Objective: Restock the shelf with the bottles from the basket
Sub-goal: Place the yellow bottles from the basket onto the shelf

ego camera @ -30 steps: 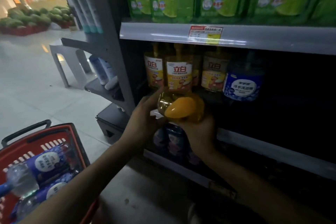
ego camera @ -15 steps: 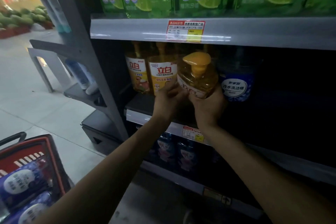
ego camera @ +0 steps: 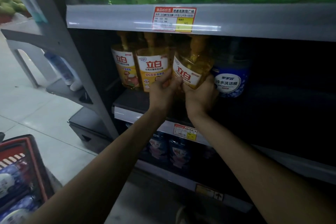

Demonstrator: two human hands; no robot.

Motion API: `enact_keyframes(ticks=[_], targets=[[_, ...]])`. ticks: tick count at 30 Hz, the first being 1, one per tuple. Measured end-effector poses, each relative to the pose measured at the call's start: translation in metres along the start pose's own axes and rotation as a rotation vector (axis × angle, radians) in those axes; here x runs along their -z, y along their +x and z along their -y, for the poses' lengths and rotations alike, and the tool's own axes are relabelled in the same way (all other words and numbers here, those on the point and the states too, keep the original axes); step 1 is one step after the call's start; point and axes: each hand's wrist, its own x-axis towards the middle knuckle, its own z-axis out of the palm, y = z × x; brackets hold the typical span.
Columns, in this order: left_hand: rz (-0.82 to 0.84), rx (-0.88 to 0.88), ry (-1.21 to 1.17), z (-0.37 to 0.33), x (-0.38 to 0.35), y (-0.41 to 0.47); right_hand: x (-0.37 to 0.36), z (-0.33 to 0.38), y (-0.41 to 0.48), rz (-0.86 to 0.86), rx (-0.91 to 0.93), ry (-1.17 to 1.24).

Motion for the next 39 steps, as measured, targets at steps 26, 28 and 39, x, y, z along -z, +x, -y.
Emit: enact_keyframes(ticks=[26, 28, 39], targets=[[0.139, 0.016, 0.309, -0.041, 0.047, -0.058, 0.039, 0.024, -0.031, 0.342, -0.166, 0.229], [0.122, -0.012, 0.478, -0.05, 0.066, -0.07, 0.043, 0.034, -0.041, 0.397, -0.123, 0.251], [0.049, 0.0, 1.018, -0.093, 0.215, -0.178, 0.01, 0.07, -0.133, 0.898, 0.261, -0.03]])
